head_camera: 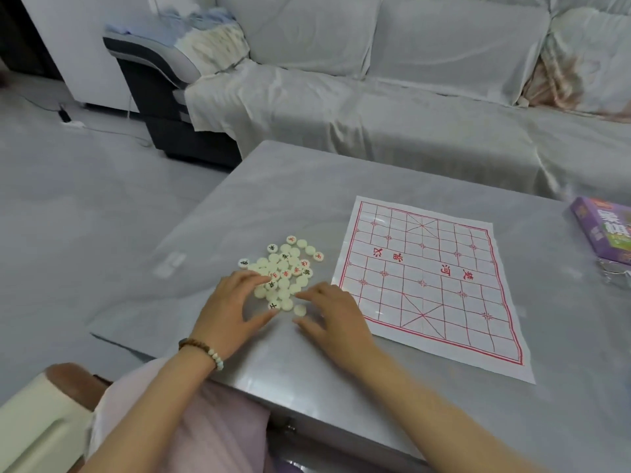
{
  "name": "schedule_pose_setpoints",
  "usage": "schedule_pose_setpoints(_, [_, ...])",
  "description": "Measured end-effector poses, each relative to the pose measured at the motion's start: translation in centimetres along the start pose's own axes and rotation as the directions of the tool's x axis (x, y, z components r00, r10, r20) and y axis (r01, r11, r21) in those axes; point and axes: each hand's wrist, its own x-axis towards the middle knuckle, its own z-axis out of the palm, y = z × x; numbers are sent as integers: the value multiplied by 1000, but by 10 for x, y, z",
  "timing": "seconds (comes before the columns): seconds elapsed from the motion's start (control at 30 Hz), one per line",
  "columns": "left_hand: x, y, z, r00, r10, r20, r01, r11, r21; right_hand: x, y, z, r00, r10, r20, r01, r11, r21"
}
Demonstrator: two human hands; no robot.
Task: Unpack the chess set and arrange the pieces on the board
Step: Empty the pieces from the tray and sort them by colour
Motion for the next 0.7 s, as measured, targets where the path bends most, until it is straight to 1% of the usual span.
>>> schedule_pose_setpoints(0.13, [-5, -16, 4, 999, -30, -13, 29, 999, -35, 11, -2, 22, 1000, 9, 8, -9, 999, -54])
schedule_pose_setpoints(0.23, [-4, -20, 8, 1000, -20, -15, 20, 1000, -22, 12, -2, 28, 999, 7, -37, -8, 999, -31])
schedule_pose_setpoints(0.4, [0, -21, 14, 1000, -23, -21, 23, 999, -32, 4, -3, 27, 999, -26, -23, 27, 999, 29])
schedule_pose_setpoints(0.53, [3, -20, 16, 999, -25, -29, 24, 999, -42, 6, -1, 27, 998, 10, -59, -4, 995, 101])
schedule_pose_setpoints(0.7, [4, -23, 18, 999, -9, -42, 7, 999, -40, 16, -3, 30, 992, 76, -104, -65, 993, 100])
